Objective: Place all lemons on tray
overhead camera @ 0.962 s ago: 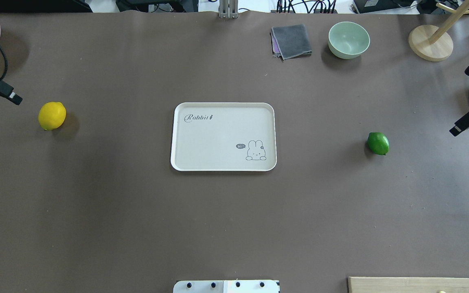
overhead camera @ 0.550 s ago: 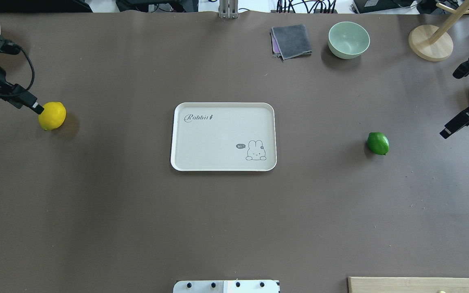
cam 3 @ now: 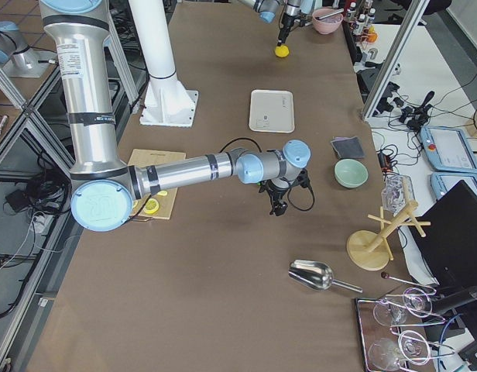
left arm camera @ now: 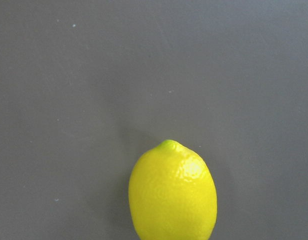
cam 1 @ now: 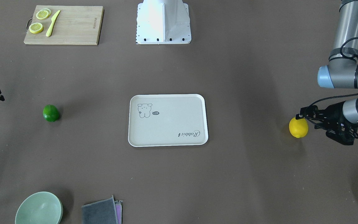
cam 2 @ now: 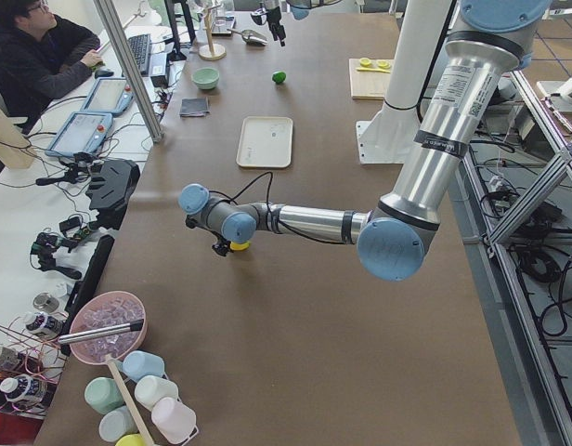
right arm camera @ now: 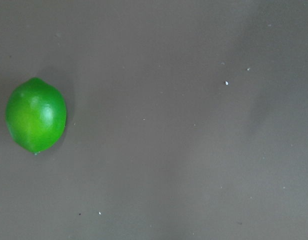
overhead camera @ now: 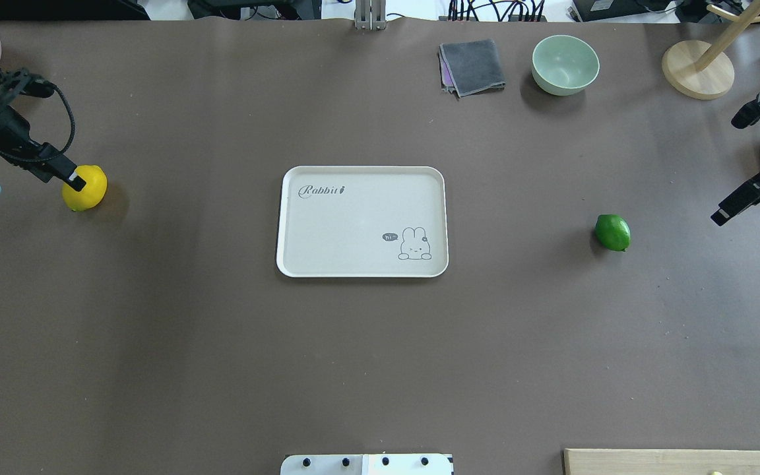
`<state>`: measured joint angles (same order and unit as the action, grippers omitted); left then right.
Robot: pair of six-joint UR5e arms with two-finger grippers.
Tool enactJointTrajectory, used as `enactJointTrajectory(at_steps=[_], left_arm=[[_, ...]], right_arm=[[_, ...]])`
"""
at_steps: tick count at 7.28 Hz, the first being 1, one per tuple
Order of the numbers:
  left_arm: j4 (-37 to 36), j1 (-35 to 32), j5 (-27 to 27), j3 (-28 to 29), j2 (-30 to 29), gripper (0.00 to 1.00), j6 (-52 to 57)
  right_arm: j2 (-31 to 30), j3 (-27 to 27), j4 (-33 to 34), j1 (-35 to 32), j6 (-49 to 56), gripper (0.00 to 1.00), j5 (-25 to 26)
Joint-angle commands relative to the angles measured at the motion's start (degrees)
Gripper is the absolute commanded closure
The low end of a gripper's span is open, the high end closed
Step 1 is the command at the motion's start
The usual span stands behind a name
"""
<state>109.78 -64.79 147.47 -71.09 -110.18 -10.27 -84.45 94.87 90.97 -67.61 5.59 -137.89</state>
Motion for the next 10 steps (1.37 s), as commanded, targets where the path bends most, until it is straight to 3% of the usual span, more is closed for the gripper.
enactJointTrajectory(at_steps=[1,10], left_arm=[[0.0,0.8,-0.1,1.6,-1.5,0.02,0.0],[0.1,3.8,-0.9,4.0,-2.5,0.03,0.2]], right_arm=[[0.0,-0.4,0.0,0.2,0.0,0.0,0.1],[0.1,-0.4,-0.1,0.6,-0.3,0.0,0.1]])
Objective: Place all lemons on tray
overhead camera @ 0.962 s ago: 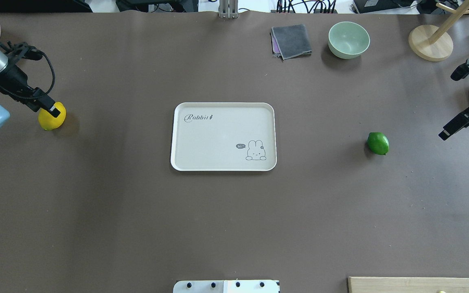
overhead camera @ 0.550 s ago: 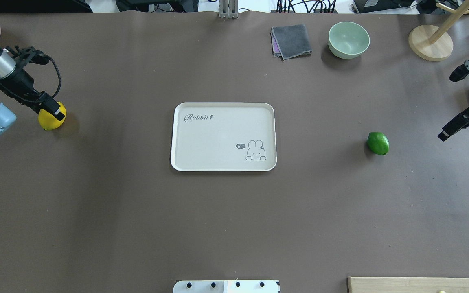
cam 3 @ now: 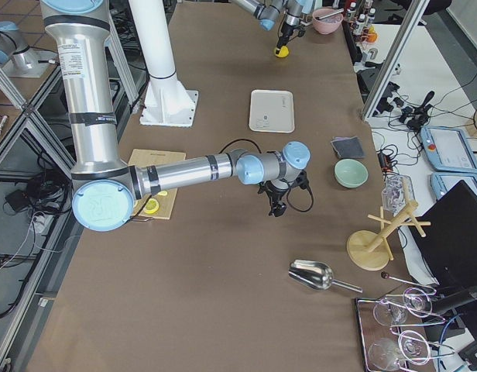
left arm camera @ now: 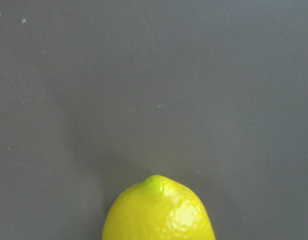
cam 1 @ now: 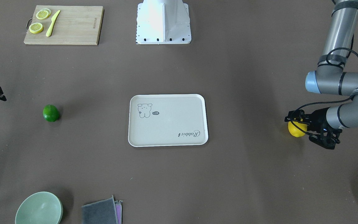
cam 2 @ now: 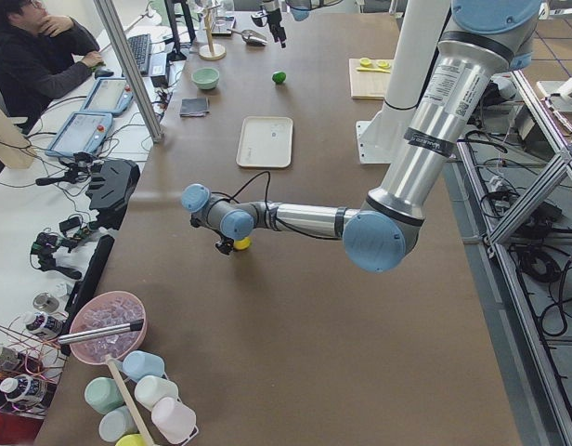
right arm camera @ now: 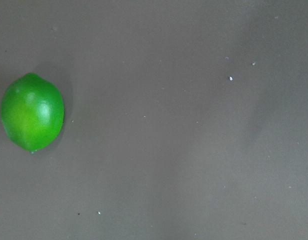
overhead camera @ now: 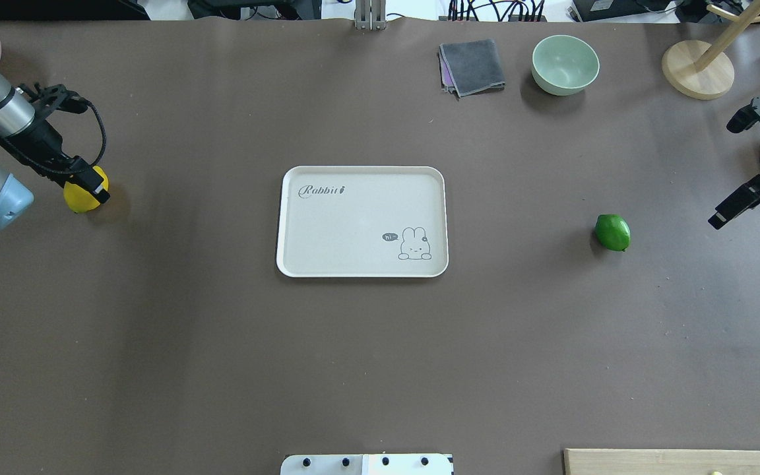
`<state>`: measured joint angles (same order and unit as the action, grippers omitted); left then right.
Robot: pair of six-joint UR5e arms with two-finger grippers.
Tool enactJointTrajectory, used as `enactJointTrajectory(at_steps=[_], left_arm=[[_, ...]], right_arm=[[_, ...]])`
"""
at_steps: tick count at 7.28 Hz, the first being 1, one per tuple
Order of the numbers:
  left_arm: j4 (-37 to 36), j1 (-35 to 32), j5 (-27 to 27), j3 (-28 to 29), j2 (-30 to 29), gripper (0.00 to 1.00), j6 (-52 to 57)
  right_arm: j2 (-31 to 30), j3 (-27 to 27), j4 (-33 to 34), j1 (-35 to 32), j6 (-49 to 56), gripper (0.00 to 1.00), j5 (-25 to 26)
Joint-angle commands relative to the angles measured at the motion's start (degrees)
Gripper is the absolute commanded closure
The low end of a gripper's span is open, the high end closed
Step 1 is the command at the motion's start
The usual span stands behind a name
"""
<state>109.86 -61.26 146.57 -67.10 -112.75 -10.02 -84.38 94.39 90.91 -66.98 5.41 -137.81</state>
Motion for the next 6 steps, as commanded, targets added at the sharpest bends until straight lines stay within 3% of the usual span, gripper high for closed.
enactJointTrajectory(at_steps=[1,3,4,6], left_arm=[[0.0,0.3,0.0,0.0,0.1,0.31,-0.1],[-0.2,0.3,0.0,0.0,0.1,0.93,-0.3],[-0.2,0.3,0.4,-0.3,0.0,1.0,-0.6],[0.0,0.3,0.8,-3.2,-1.3,1.0,-9.6]], right_arm=[[0.0,0.1,0.0,0.1,-0.1,0.0,0.0],[0.0,-0.1,0.0,0.3,-0.1,0.0,0.0],[0.0,0.0,0.0,0.3,-0.1,0.0,0.0],[0.0,-0.1,0.0,0.3,-0.1,0.0,0.0]])
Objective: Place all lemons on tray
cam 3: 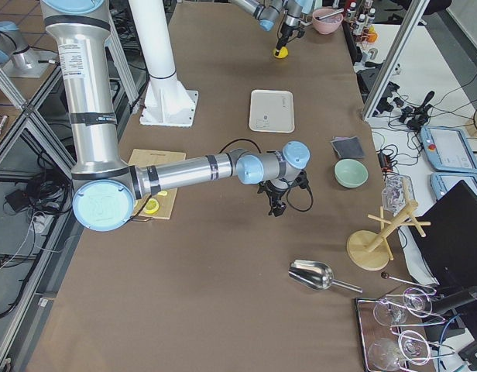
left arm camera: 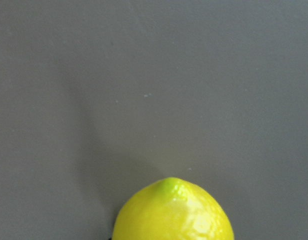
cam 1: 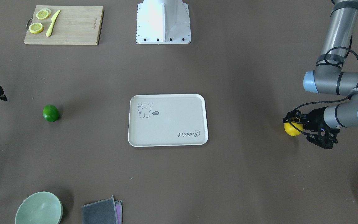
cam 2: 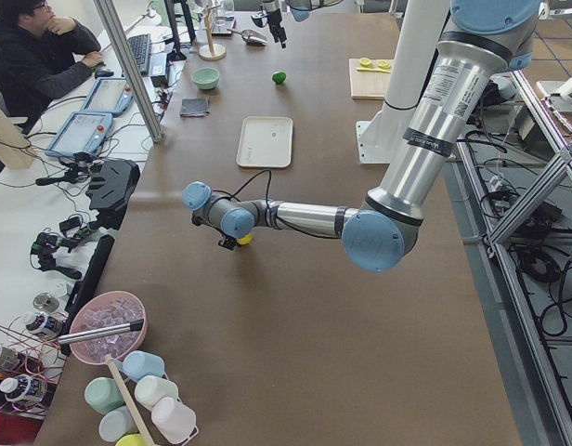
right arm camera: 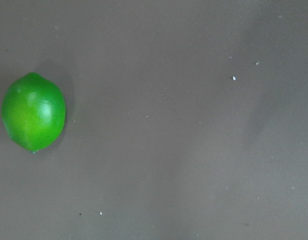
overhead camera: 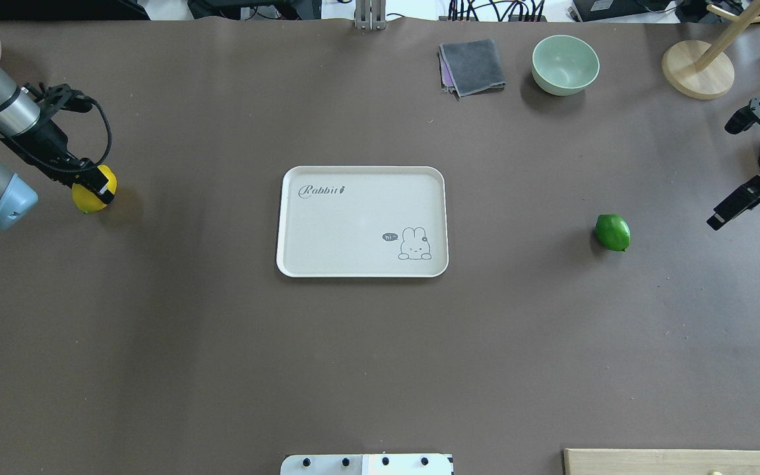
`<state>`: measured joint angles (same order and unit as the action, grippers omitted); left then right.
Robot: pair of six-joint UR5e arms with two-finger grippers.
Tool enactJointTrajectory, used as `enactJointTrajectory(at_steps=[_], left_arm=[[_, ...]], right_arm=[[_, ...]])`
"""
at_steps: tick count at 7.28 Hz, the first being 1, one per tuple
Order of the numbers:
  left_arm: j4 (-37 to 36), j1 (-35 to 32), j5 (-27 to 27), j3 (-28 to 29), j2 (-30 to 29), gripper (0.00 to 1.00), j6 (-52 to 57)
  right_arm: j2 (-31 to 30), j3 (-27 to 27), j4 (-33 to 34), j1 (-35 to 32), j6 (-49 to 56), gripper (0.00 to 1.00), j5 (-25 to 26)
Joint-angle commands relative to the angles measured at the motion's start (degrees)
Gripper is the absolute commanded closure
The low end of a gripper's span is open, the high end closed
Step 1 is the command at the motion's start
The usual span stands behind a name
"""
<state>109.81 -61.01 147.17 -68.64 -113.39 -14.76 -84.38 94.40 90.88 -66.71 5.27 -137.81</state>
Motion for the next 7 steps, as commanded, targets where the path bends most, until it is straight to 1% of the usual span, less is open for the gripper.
enactJointTrajectory(at_steps=[1,3,5,6,7], left_arm=[[0.1,0.2,0.2,-3.2,-1.9,1.0,-9.5],[1.4,5.4,0.1,-6.3,-5.1,1.0,-22.8],[8.1,10.5,-0.7,-6.1,-8.5,1.0,-36.7],[8.2,12.2,-1.7,-5.9,-11.0,0.98,-40.6],[8.2,14.6,-6.4,-5.9,-13.6,0.98,-44.9]], right_arm=[[0.0,0.1,0.0,0.0,0.0,0.0,0.0],[0.0,0.3,0.0,0.0,-0.5,0.0,0.0],[0.0,0.4,0.0,0.0,-0.6,0.0,0.0],[0.0,0.4,0.1,0.1,-0.6,0.0,0.0],[0.0,0.5,0.1,0.1,-0.6,0.0,-0.1]])
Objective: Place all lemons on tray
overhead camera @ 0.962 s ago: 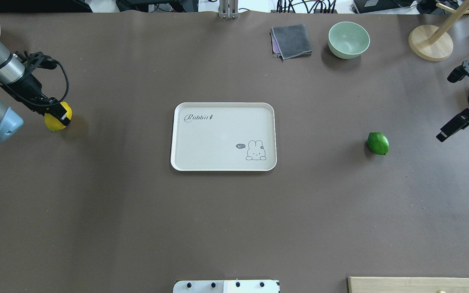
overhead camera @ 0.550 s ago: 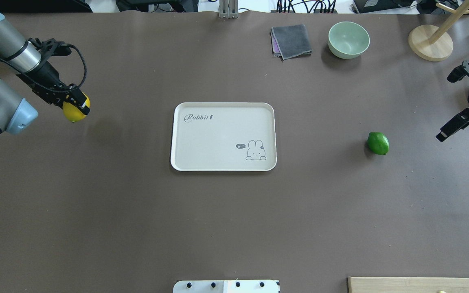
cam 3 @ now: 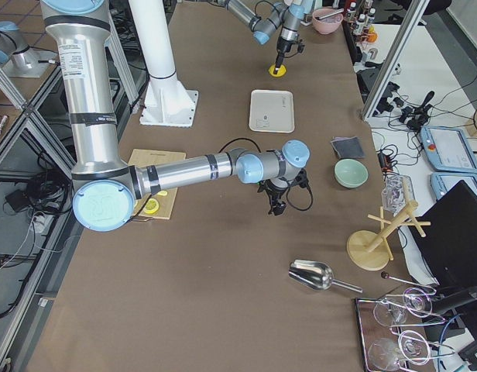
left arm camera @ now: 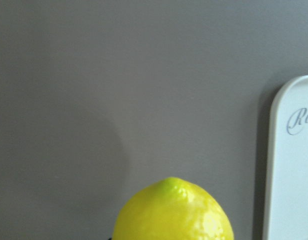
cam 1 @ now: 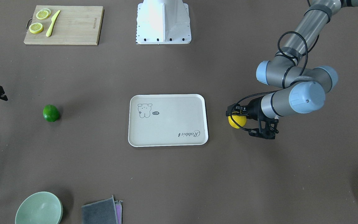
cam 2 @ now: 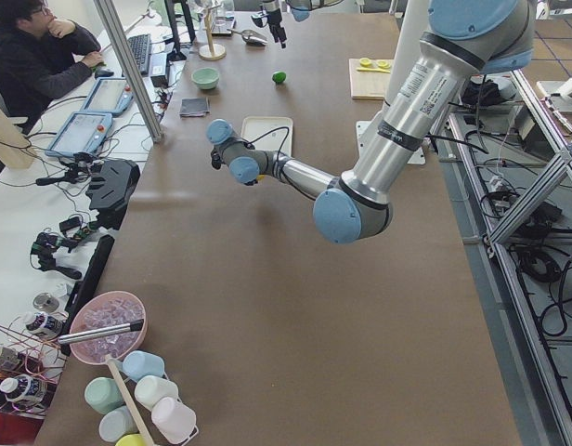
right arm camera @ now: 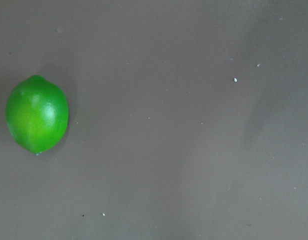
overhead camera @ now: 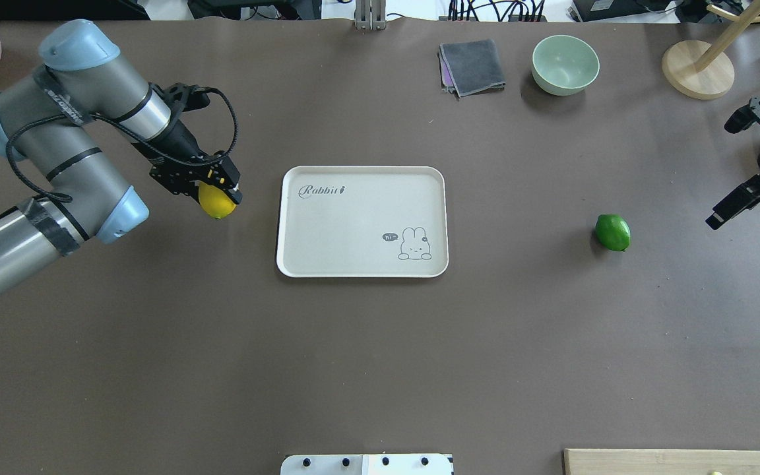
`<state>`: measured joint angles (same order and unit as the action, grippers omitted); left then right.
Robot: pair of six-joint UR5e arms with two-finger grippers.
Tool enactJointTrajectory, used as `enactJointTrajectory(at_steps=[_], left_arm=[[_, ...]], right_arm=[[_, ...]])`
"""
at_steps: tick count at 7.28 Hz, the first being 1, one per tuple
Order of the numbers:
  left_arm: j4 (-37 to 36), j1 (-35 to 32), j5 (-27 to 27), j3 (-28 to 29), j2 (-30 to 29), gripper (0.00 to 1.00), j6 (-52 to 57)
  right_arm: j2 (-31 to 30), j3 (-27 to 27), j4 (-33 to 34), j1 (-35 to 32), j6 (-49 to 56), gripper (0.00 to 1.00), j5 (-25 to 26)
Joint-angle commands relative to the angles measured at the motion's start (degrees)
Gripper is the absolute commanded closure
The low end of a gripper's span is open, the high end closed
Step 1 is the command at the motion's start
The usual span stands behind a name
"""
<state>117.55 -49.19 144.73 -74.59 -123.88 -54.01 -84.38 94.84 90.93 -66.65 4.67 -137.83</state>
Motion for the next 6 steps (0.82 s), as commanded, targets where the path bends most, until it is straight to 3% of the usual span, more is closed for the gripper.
enactJointTrajectory(at_steps=[1,3,4,5,6], left_arm=[[0.9,5.6,-8.3,0.2,-5.7,0.99,-10.6],[2.7,9.1,-12.5,0.2,-7.3,0.95,-14.7],[4.3,9.8,-13.8,0.2,-7.0,0.42,-14.8],[4.7,9.9,-13.8,0.2,-6.6,0.02,-14.9],[5.1,9.8,-13.8,0.1,-6.6,0.02,-15.0]], right_arm=[[0.0,0.1,-0.1,0.0,-0.1,0.0,-0.2],[0.0,0.1,0.0,0.0,-0.1,0.0,-0.2],[0.1,0.1,-0.1,0.0,0.0,0.0,-0.2],[0.1,0.1,0.0,0.0,-0.1,0.0,-0.2],[0.3,0.1,0.0,0.0,-0.1,0.0,-0.5]])
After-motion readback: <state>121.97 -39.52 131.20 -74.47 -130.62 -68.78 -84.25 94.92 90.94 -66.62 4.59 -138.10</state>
